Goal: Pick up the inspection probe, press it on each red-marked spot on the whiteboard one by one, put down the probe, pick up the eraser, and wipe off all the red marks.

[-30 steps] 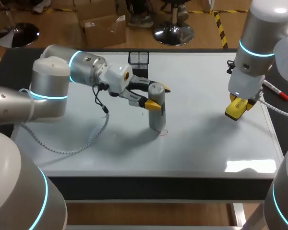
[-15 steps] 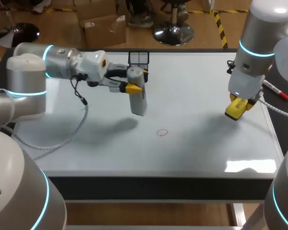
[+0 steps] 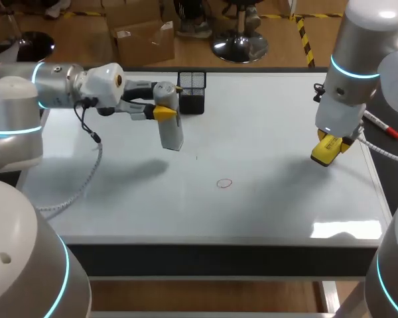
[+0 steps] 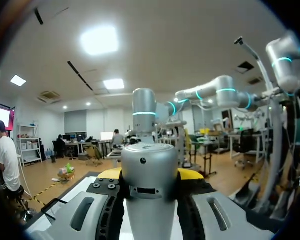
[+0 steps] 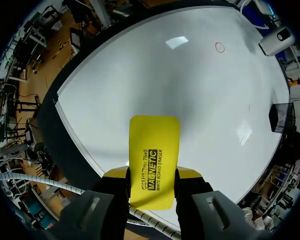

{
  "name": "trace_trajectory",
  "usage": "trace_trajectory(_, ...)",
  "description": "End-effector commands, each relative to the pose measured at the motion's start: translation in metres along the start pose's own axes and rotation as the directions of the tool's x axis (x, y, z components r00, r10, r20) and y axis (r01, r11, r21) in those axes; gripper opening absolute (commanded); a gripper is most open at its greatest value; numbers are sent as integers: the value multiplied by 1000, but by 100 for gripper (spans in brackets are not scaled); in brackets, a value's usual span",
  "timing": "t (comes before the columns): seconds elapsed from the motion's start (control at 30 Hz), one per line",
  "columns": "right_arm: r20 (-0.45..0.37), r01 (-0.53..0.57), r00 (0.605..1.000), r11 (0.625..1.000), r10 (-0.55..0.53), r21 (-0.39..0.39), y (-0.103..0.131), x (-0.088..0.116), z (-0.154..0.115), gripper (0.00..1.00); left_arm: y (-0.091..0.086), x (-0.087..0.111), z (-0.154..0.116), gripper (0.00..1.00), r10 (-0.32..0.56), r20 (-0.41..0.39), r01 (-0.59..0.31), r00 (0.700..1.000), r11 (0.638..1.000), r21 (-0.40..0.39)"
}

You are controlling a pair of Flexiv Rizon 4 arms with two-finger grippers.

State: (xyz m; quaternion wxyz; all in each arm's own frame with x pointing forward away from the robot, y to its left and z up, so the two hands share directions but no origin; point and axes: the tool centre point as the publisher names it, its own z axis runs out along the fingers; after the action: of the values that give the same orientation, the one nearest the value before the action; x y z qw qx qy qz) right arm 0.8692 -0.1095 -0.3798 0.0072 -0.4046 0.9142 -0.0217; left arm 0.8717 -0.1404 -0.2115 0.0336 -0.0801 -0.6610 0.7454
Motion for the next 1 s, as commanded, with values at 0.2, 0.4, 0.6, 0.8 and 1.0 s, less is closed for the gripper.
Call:
trace_trajectory(0.2, -3, 2, 1000, 1000, -2, 2, -1, 0, 0, 0, -9, -6, -1, 0, 12, -2, -12, 1000, 1000, -4)
trace_trajectory(0.4, -3, 2, 1000, 1000, -2, 2, -1, 0, 0, 0, -8, -10, -1, 0, 11, -8, -11, 1000, 1000, -4)
trace_trajectory(0.6, -3, 2, 1000, 1000, -2, 2, -1, 0, 0, 0, -11, -17, -3, 0, 14, -57, -13, 998, 1000, 16)
trace_trajectory(0.8, -3, 2, 1000, 1000, -2, 2, -1, 0, 0, 0, -14, -28, -11, 0, 11, -125, -7, 992, 999, 32)
trace_trajectory(1.0, -3, 2, 1000, 1000, -2, 2, -1, 0, 0, 0, -17, -39, -22, 0, 7, -178, -2, 984, 1000, 28)
